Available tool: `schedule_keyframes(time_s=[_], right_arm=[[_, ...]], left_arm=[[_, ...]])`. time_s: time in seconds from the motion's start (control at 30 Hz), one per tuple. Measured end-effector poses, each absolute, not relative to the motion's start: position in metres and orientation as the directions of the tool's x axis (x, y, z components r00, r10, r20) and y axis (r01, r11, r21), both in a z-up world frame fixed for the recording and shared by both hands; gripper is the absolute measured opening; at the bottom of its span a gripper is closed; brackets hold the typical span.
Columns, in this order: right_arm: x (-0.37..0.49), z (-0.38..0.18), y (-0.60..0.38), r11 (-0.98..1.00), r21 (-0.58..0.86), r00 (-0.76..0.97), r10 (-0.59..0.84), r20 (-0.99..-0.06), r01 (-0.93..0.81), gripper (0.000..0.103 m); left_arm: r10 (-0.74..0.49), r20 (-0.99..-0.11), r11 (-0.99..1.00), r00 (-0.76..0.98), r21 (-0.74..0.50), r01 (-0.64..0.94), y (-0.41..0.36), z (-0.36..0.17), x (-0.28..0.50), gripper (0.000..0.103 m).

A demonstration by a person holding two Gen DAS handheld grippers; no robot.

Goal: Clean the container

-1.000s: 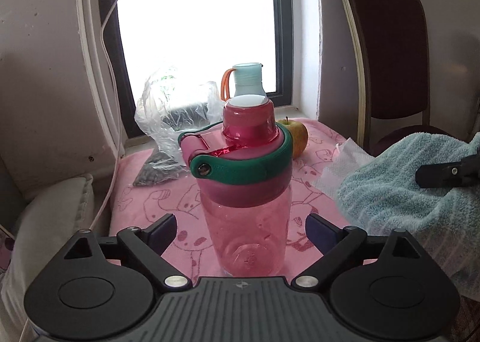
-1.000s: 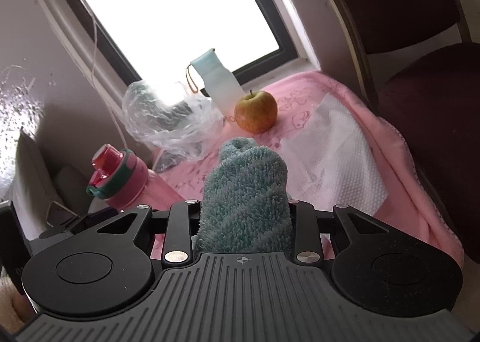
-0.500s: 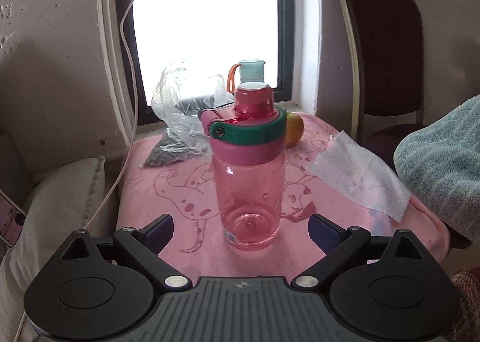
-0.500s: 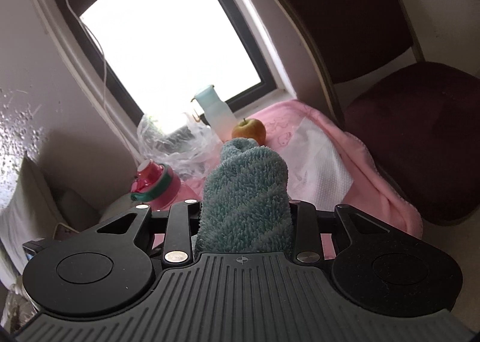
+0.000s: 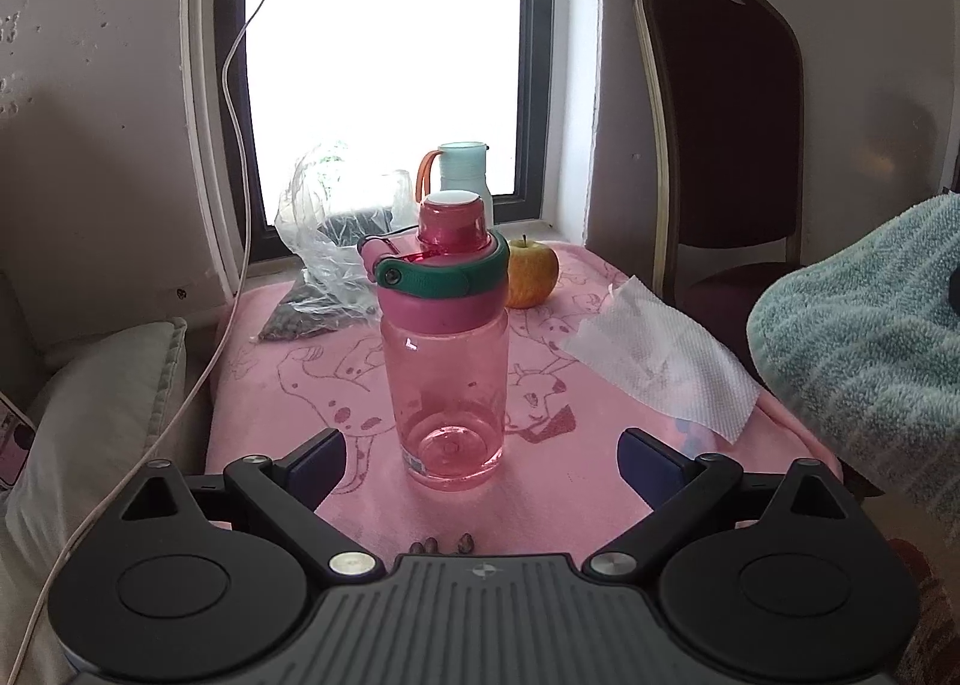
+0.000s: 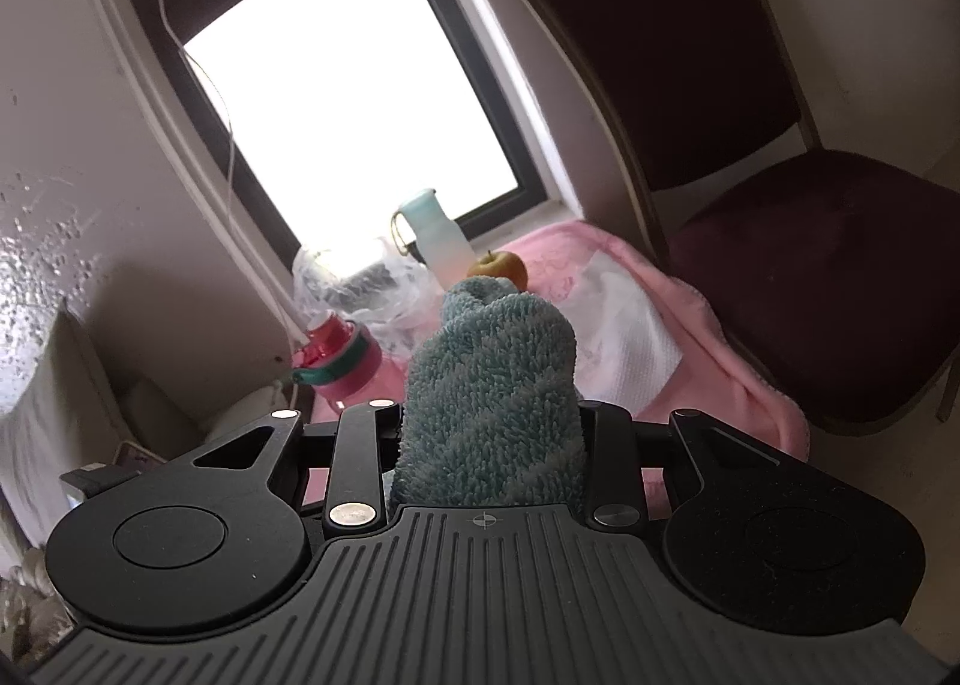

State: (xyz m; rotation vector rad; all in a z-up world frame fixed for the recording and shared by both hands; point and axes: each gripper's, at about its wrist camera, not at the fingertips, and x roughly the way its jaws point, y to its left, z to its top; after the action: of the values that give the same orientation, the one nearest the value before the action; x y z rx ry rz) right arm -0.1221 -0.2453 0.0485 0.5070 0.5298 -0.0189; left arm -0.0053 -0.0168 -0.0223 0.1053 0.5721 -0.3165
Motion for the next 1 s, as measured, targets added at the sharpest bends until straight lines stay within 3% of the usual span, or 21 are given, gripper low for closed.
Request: schedule_keyframes(time_s=[1.0], right_arm=[[-0.1176,0.0407,-0.2416,0.857,0.497,0.855,0.149,-0.497,0.139,0.035]], left_arm=[[-0.282,-0.556,0.941,0.782,-0.002,0.338,-0.0128,-0.0235,-0.0092,0.098]])
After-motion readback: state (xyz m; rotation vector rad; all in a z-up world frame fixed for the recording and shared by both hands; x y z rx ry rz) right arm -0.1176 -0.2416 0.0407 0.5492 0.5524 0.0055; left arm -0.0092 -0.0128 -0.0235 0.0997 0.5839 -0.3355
